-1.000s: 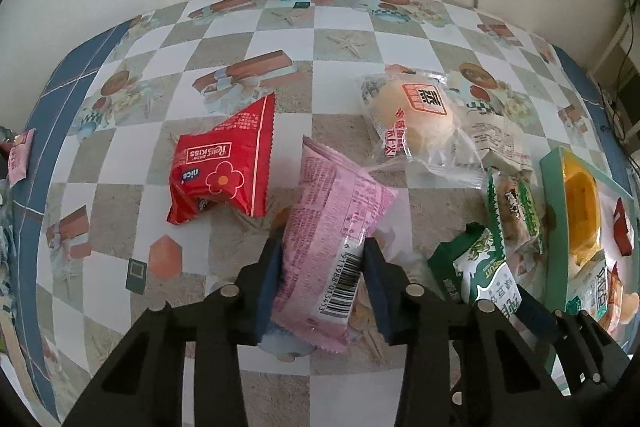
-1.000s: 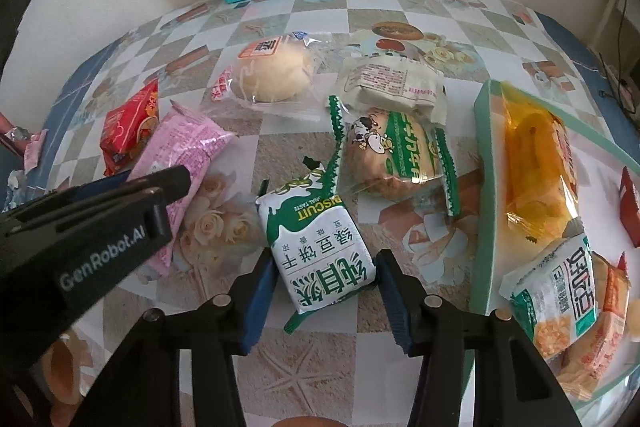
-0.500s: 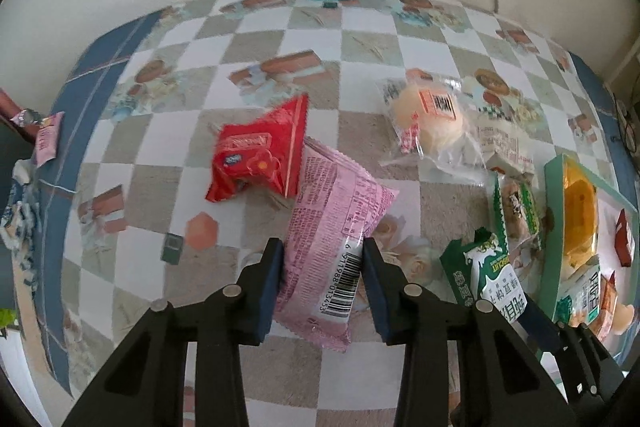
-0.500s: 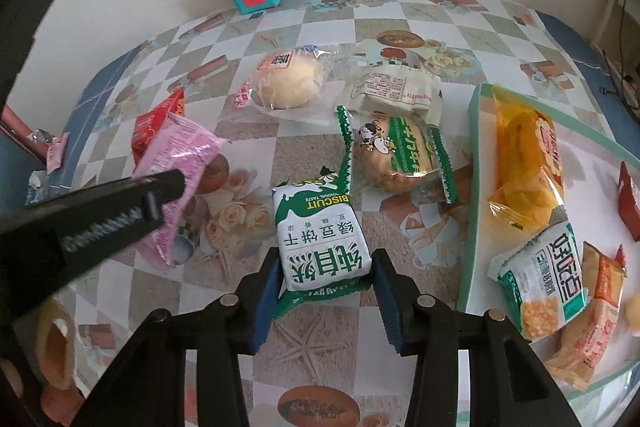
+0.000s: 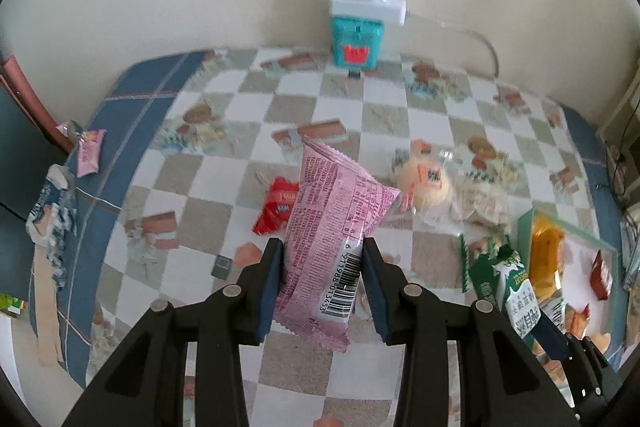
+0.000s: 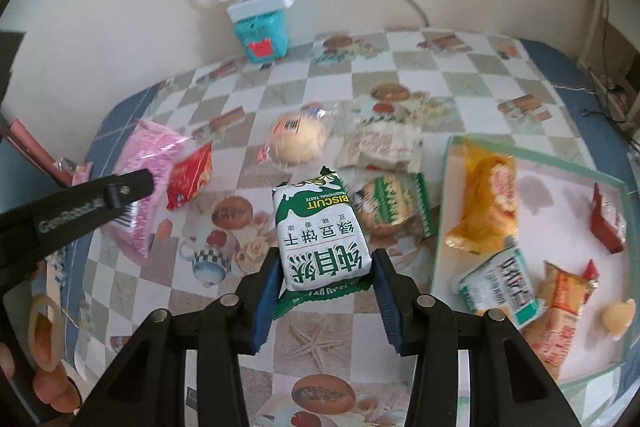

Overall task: Organize snacks
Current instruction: 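Lift and carry the pink bag and milk biscuit packet over the tray with both tools, then open both tools to drop the pink bag and biscuit packet into the tray, then move both tools back toward the remaining snack pile, then grasp the red candy packet with the left tool while the right tool grasps the round bun bag, then lift and carry the red packet and bun bag over the tray with both tools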

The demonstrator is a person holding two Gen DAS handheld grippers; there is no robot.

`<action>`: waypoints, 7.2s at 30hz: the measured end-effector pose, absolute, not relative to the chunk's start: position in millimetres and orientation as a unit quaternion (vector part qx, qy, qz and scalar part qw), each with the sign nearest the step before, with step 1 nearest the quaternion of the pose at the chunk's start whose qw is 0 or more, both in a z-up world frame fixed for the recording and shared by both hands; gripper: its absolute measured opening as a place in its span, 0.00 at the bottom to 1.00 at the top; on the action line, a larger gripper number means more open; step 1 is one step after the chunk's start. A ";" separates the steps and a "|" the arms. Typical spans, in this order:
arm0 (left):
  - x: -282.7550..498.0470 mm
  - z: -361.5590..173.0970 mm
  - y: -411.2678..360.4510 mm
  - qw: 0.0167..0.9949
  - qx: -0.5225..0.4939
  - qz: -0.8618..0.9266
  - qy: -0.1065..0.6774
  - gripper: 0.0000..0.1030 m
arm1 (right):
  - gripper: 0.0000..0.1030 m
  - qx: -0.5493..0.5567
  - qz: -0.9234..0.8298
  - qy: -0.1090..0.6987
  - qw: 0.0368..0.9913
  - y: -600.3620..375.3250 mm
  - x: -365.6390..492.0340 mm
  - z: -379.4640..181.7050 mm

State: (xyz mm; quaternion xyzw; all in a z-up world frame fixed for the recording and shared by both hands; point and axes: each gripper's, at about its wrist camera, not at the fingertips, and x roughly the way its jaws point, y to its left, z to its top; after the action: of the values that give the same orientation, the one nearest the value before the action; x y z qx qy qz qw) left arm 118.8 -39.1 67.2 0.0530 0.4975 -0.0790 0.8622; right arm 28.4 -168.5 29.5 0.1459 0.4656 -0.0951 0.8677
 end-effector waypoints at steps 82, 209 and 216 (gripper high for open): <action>91.1 29.2 -161.3 0.833 -0.057 -0.114 0.539 0.89 | 1.00 0.297 -0.308 0.463 0.776 -386.2 -82.4 8.9; 168.4 7.0 5.7 0.830 -0.109 -0.042 0.546 0.66 | 0.54 0.163 -0.105 0.523 0.830 -191.2 118.2 16.5; 140.7 32.9 6.4 0.838 -0.122 -0.044 0.530 0.66 | 0.54 0.184 -0.150 0.488 0.840 -196.2 62.0 31.0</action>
State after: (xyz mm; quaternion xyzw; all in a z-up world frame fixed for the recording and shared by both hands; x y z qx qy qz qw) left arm 140.7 6.4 32.9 -0.1216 0.5303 -0.0439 0.8379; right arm 62.0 -196.2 31.0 0.1835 0.4884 -0.1504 0.8397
